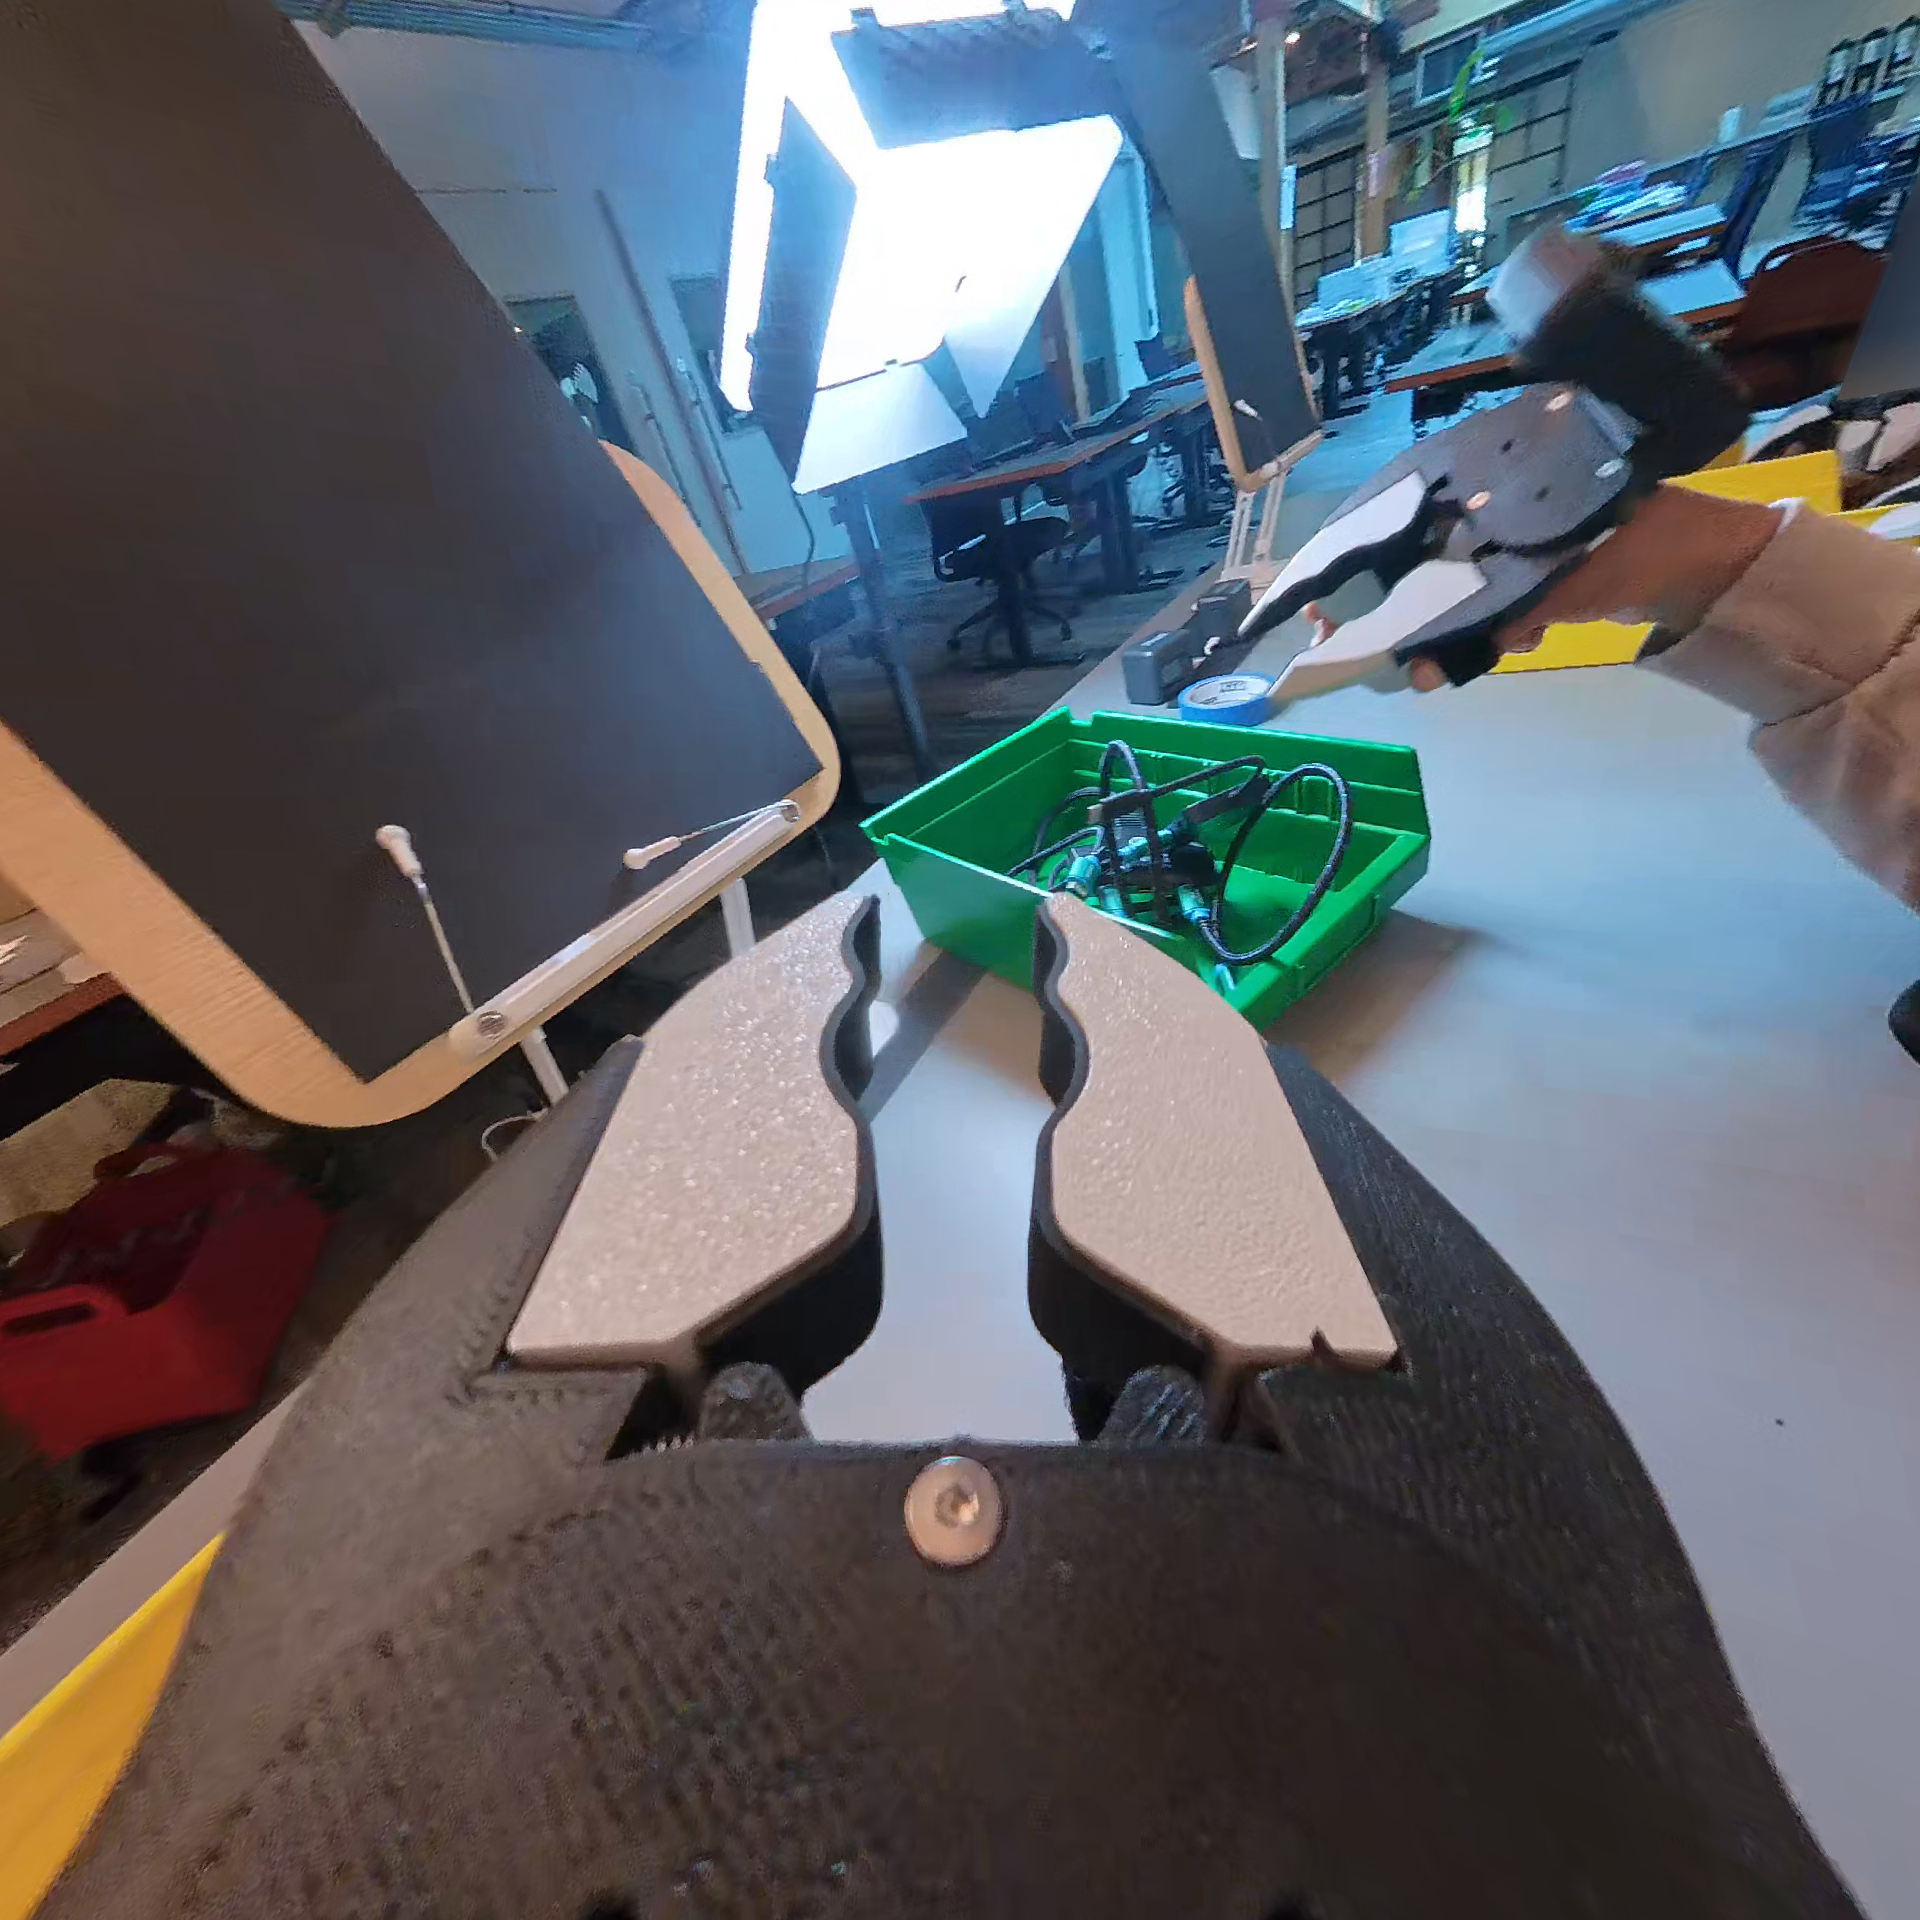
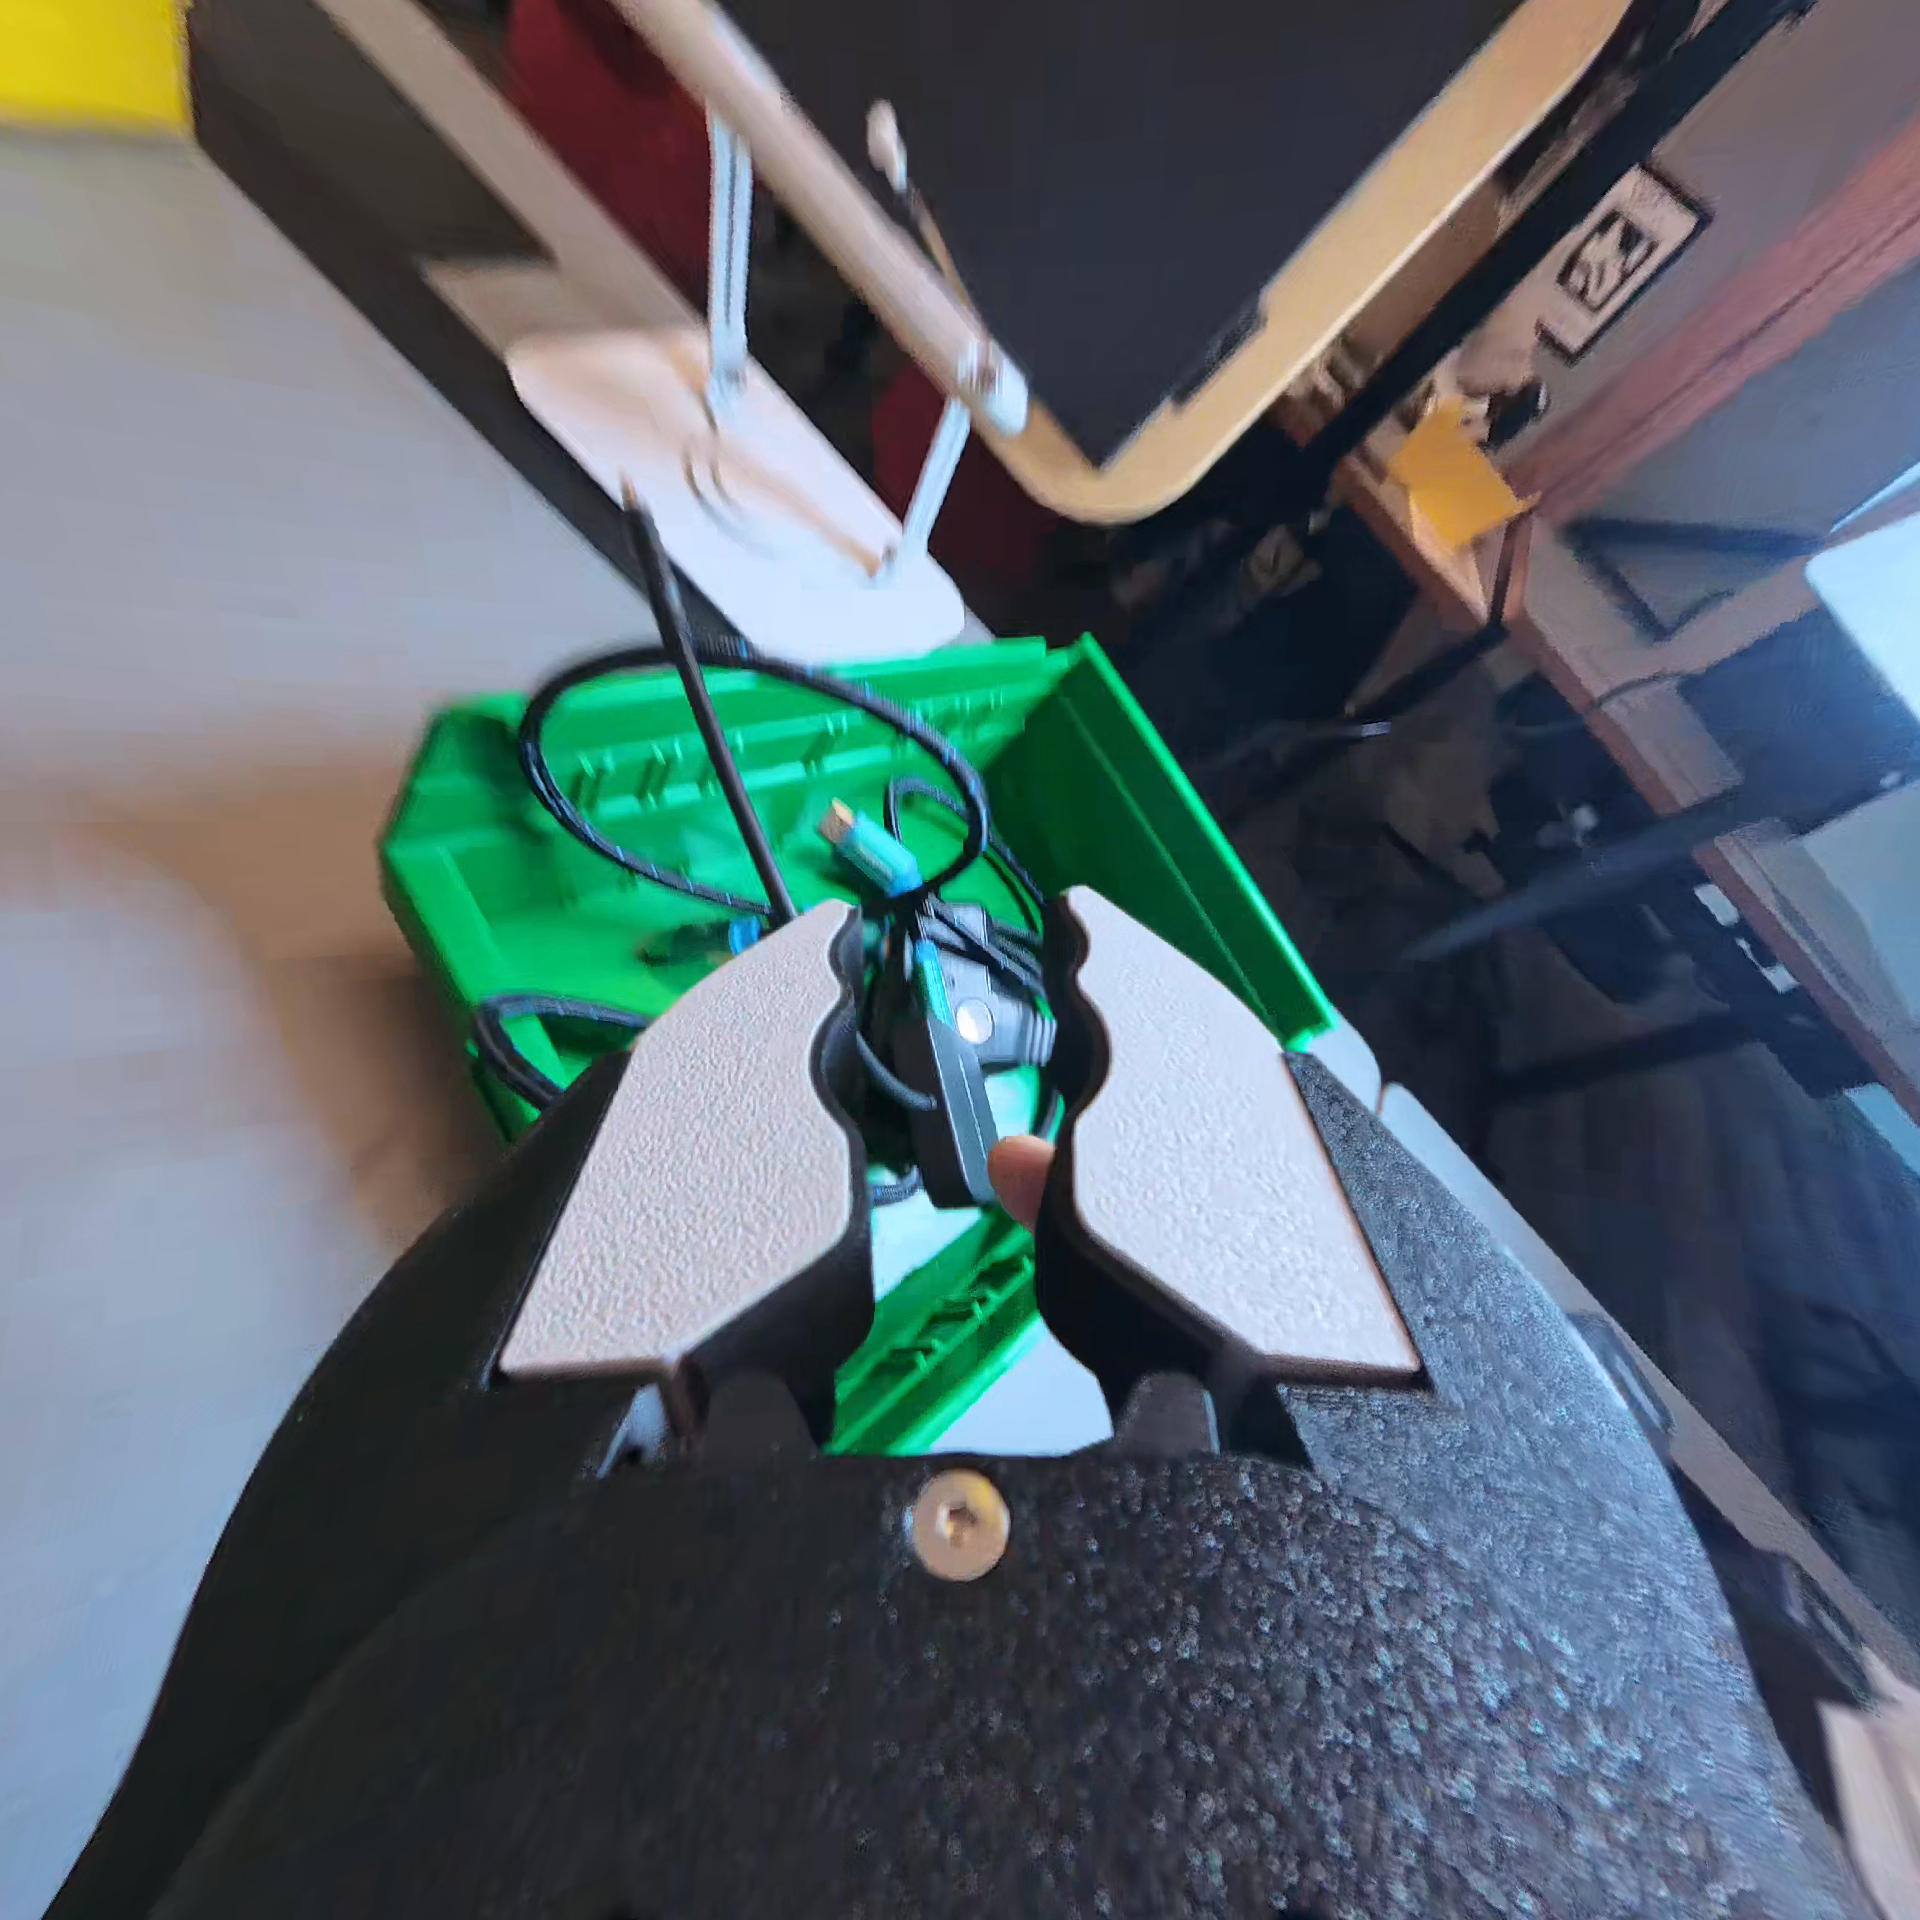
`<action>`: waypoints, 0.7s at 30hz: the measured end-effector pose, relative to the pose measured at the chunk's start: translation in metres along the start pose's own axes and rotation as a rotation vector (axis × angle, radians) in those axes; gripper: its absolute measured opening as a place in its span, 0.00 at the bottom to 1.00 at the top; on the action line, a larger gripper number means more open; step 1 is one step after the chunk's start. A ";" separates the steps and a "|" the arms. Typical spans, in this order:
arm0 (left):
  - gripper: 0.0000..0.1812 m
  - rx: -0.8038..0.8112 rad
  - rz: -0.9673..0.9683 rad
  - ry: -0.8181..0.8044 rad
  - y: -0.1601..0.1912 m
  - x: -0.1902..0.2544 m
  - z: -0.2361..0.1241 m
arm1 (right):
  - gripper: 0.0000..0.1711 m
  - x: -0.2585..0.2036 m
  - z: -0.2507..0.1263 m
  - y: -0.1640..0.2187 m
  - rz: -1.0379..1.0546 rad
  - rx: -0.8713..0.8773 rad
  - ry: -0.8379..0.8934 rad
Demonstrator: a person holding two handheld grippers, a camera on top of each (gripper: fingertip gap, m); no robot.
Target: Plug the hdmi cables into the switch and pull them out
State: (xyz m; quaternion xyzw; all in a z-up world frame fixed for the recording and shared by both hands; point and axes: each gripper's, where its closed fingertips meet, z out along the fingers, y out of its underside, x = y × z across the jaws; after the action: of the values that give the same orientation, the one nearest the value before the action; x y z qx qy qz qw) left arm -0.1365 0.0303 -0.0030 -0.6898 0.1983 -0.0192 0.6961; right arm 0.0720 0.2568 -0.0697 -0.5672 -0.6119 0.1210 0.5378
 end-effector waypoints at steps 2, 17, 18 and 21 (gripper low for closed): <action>0.16 0.009 0.009 -0.020 -0.003 -0.005 -0.005 | 0.18 0.000 -0.012 -0.023 0.038 0.113 -0.005; 0.16 0.045 0.061 -0.062 -0.043 -0.002 -0.037 | 0.14 -0.144 -0.020 0.034 -0.310 -0.341 -0.617; 0.16 0.045 0.085 -0.071 -0.049 -0.001 -0.044 | 0.14 -0.142 -0.014 0.044 -0.312 -0.400 -0.596; 0.14 -0.001 0.167 -0.088 -0.060 -0.004 -0.062 | 0.17 -0.137 -0.001 0.070 -0.335 -0.534 -0.545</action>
State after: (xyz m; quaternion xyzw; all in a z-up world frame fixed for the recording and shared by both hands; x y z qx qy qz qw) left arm -0.1443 -0.0300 0.0580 -0.6714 0.2243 0.0697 0.7029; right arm 0.0817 0.1662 -0.1935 -0.5267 -0.8255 0.0144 0.2024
